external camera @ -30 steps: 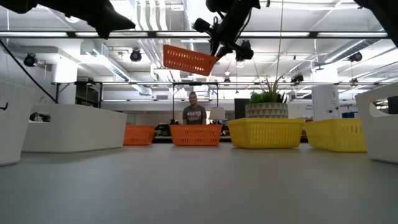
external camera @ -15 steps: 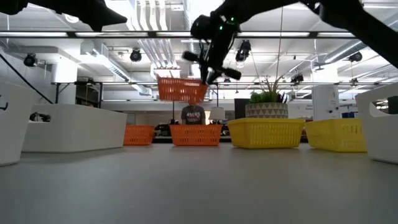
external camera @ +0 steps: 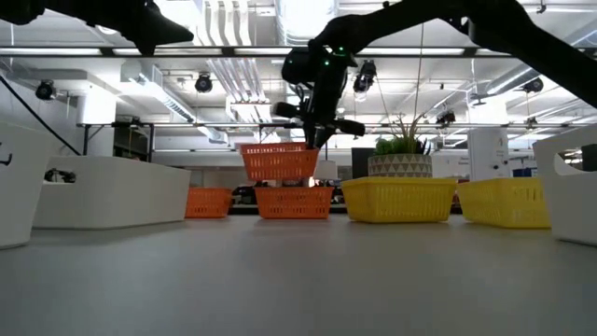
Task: Stack baskets by color
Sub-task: Stack the bottom orange bin on top of the top right orange bin, then stack the bottom right white bin on top of the bottom left white bin
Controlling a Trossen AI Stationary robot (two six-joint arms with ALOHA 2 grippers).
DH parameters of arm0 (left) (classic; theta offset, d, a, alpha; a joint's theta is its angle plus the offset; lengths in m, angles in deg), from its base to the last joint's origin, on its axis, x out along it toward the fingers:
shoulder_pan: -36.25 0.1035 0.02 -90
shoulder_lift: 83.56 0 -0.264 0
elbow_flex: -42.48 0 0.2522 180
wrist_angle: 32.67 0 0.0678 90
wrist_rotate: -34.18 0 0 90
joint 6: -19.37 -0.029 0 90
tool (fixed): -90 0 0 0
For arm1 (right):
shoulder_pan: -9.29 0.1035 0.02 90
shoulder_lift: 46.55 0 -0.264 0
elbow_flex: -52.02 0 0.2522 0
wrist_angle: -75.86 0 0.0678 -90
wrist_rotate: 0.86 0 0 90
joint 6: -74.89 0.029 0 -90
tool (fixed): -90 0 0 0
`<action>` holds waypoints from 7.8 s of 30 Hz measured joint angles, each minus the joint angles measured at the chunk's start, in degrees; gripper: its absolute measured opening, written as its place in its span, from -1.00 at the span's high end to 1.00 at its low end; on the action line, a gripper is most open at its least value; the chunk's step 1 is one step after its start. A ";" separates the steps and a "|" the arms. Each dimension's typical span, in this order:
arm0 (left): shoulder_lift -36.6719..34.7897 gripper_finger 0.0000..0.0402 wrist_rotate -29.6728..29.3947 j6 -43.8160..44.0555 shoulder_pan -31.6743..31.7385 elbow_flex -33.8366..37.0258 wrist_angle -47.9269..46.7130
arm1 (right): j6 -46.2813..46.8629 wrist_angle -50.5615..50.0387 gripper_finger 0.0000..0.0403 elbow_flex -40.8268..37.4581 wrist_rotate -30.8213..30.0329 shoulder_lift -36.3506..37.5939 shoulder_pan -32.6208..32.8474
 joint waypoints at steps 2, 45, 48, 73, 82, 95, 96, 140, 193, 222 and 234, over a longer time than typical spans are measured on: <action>0.02 1.00 -0.02 0.00 0.00 0.02 0.07 | 0.00 0.00 0.96 0.02 -0.04 0.11 -0.02; 0.28 1.00 -0.04 0.07 0.00 0.02 0.00 | 1.53 -3.20 0.95 -0.09 -4.48 0.39 0.18; 0.28 1.00 -0.04 0.07 0.00 0.02 0.01 | 1.49 -3.29 0.95 -0.11 -5.01 0.39 0.22; 0.28 1.00 -0.04 0.07 0.00 0.02 0.02 | 0.45 -5.57 0.56 0.62 -5.24 0.39 0.37; 0.28 1.00 -0.03 0.07 0.00 0.02 0.04 | -2.16 -6.40 0.33 5.06 -2.75 0.68 0.35; 2.07 1.00 -0.02 0.39 0.00 0.02 0.37 | -32.34 -2.51 0.68 7.52 -5.79 1.77 8.34; 2.55 1.00 -0.02 0.41 -0.02 0.02 0.44 | -34.31 -1.07 0.72 7.24 -5.70 2.04 10.10; 26.91 1.00 23.09 37.96 -4.46 -1.39 13.43 | -54.05 109.15 0.96 -94.12 -5.53 46.82 36.64; 40.83 1.00 20.72 51.02 -1.75 -7.04 22.03 | -50.99 83.87 0.96 -98.92 0.05 71.58 43.37; 49.61 1.00 50.81 103.22 -21.24 -45.19 -55.66 | -52.82 78.96 0.96 -98.90 0.05 74.21 43.37; 50.36 1.00 55.89 96.37 -25.08 -46.03 -56.11 | -53.62 79.27 0.96 -98.90 0.11 75.45 43.37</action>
